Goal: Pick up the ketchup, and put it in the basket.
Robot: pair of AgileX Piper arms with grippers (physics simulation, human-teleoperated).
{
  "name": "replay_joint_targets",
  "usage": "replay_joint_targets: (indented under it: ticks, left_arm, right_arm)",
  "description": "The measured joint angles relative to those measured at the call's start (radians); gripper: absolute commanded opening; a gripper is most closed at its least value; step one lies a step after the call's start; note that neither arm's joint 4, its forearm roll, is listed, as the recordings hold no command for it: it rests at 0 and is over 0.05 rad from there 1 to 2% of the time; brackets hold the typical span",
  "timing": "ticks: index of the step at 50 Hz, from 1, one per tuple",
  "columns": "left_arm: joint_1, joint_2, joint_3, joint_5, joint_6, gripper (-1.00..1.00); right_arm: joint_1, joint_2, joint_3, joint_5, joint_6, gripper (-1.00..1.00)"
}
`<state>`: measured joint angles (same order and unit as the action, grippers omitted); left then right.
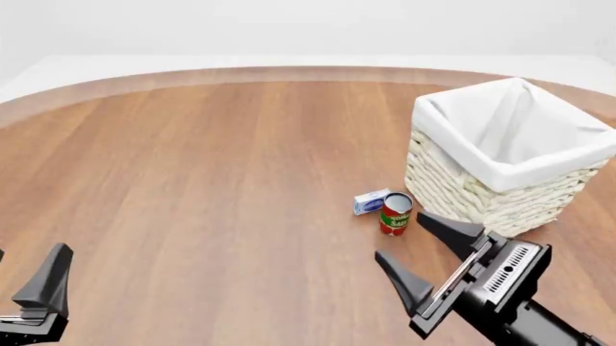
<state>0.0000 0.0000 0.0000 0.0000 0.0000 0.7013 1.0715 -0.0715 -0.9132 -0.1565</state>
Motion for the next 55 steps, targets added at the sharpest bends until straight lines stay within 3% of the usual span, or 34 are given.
replay_joint_targets:
  ticks: [35,55]
  left_arm:
    - [0.0,0.0,0.0,0.0,0.0,1.0]
    - [0.0,0.0,0.0,0.0,0.0,1.0]
  right_arm:
    - [0.183,0.135,-0.11,-0.011,0.073,1.0]
    - [0.228,0.106,-0.112,-0.002,0.102,1.0]
